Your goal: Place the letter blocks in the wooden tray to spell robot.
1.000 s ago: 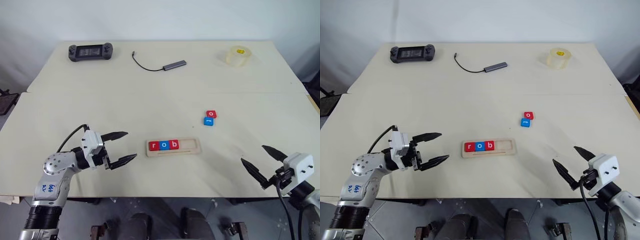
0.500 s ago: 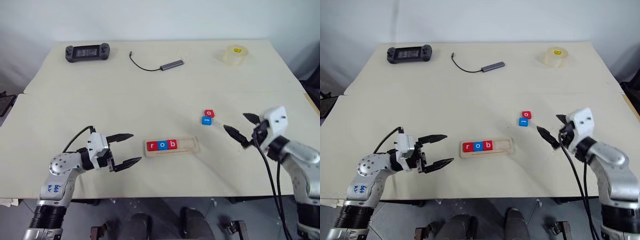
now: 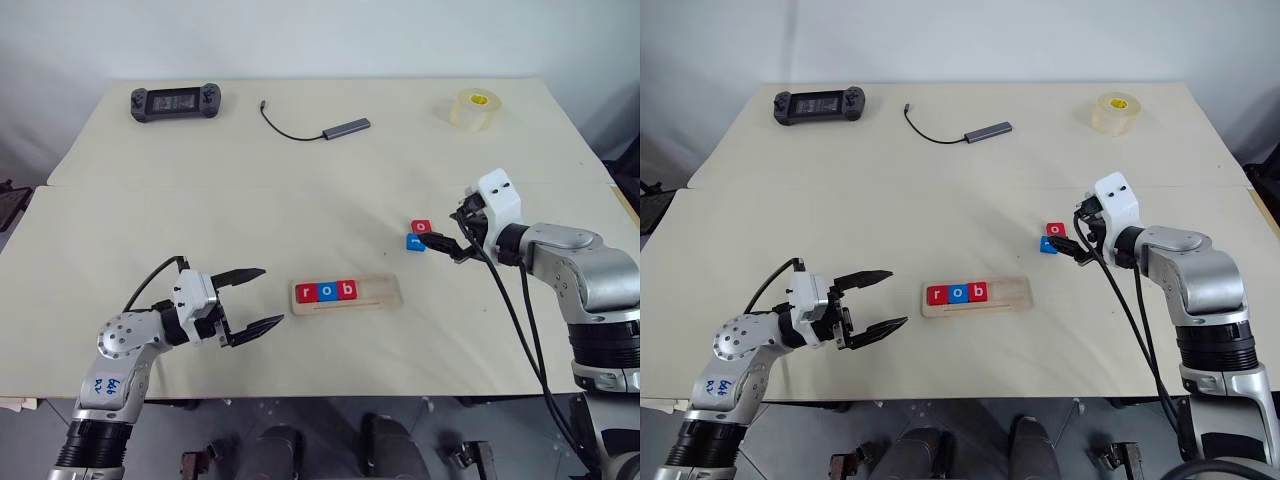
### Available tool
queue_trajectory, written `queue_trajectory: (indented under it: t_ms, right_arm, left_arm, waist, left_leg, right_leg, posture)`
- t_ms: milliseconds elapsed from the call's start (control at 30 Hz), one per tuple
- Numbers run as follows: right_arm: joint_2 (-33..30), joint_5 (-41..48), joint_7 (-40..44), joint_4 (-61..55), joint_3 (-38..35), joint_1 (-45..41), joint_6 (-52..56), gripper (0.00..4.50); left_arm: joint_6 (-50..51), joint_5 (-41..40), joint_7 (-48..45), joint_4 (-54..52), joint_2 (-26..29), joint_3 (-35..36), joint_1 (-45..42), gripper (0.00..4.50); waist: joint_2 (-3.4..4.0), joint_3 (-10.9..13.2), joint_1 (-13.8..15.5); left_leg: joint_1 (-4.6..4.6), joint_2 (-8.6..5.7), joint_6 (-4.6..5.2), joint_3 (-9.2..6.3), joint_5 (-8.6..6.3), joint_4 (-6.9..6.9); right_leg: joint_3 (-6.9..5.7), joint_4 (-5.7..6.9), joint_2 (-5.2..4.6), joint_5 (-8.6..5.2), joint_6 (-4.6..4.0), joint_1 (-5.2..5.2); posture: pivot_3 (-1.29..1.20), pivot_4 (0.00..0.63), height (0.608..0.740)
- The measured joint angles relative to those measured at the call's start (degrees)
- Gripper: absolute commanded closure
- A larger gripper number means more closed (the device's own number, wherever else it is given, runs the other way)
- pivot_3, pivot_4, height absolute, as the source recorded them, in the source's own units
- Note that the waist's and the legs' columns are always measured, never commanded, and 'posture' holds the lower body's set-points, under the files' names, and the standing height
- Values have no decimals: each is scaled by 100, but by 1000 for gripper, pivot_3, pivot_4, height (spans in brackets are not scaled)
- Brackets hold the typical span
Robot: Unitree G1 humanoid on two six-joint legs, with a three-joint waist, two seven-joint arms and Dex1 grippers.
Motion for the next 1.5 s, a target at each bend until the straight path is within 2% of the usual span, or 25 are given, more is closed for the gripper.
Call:
queue_trajectory:
  t_ms: [200, 500, 600, 833, 900, 1033, 1200, 1367, 1500]
  right_arm:
    - [426, -234, -468, 718, 178, -629, 396, 35]
    - [1334, -751, -1538, 2574, 31, -1525, 23, 35]
    - [1396, -815, -1689, 2658, 16, -1568, 39, 588]
    - [1437, -848, -1796, 2585, -9, -1579, 186, 2930]
    - [1437, -847, -1798, 2544, -10, -1579, 239, 3037]
    - [1410, -835, -1691, 2295, -10, -1558, 255, 3037]
    - [1027, -711, -1453, 1512, -173, -1324, 433, 3037]
    - [810, -434, -1480, 43, -695, -571, 1405, 3037]
    - [1142, -151, -1670, -1674, -1145, 452, 2700, 3037]
  left_arm:
    - [-8, 5, 65, -107, 1, -10, 31, 0]
    - [-11, 11, 99, -110, -25, -72, -42, 0]
    - [-17, 12, 123, -110, -34, -72, -20, 0]
    - [-88, 17, 171, -110, -44, -71, 65, 0]
    - [-106, 18, 171, -108, -44, -72, 65, 0]
    - [-160, 18, 162, -91, -50, -75, 54, 0]
    - [-240, 18, 63, 16, -89, -124, -71, 0]
    - [-278, 30, -147, 392, -222, -331, -438, 0]
    - [-306, 44, -295, 650, -288, -435, -748, 0]
  waist:
    - [0, 0, -21]
    - [1, 0, -18]
    - [1, 0, -22]
    - [2, 0, -32]
    - [2, -1, -31]
    - [2, 0, -36]
    - [2, 0, 2]
    - [2, 0, 0]
    - [2, -1, 0]
  left_leg:
    - [3, 2, -2, 5, 1, 3]
    - [-2, -2, -2, 6, 2, 1]
    - [-2, -2, -2, 6, 2, 1]
    - [-2, -1, -2, 7, 2, 1]
    - [-2, -1, -2, 7, 2, 1]
    - [-3, 0, -2, 9, 2, 0]
    - [-8, -4, -1, 6, 2, 0]
    - [-11, -2, -1, 3, 2, -2]
    - [-13, 2, -1, 4, 2, -1]
  right_leg:
    - [5, 7, 3, 0, 0, -2]
    - [4, 15, 5, 0, 0, -13]
    - [4, 15, 5, 0, 0, -12]
    - [6, 16, 7, 0, 0, -12]
    - [6, 17, 7, 0, 0, -13]
    - [7, 16, 8, 0, 0, -16]
    - [6, 14, 5, 0, 0, -16]
    - [4, 14, 6, 0, 0, -18]
    - [7, 15, 7, 0, 0, -19]
  posture:
    - [0, 150, 740]
    - [0, 150, 740]
    - [0, 150, 740]
    - [0, 150, 740]
    - [0, 150, 740]
    - [0, 150, 740]
    - [0, 150, 740]
    - [0, 150, 740]
    - [0, 150, 740]
